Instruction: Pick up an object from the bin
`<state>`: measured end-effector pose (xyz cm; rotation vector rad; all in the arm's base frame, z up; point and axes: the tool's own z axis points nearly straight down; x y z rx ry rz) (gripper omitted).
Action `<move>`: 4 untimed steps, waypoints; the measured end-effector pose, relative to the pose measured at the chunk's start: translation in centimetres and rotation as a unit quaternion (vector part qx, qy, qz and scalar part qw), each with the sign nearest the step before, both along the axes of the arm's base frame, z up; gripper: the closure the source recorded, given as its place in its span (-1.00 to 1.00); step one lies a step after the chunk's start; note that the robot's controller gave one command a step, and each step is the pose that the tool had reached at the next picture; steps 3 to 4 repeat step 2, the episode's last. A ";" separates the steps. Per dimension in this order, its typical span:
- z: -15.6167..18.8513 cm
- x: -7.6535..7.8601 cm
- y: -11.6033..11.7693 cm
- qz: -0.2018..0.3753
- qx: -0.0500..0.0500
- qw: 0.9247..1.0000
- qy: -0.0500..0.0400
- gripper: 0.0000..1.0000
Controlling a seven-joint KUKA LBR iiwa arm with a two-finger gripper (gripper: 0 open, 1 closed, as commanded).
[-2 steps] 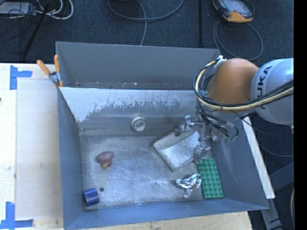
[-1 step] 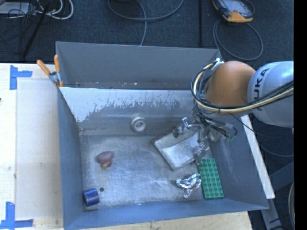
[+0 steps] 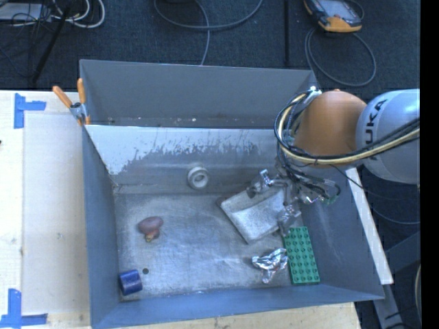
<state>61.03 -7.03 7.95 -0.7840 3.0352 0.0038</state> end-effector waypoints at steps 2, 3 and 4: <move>2.9 -0.4 -0.1 -0.001 -0.002 1.000 0.002 1.00; 2.9 -0.4 -0.1 -0.001 -0.002 1.000 0.002 1.00; 2.9 -0.4 -0.1 -0.001 -0.002 1.000 0.002 1.00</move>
Offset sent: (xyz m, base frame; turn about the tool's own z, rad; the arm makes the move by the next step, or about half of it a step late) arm 0.0000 0.0000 0.0000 0.0000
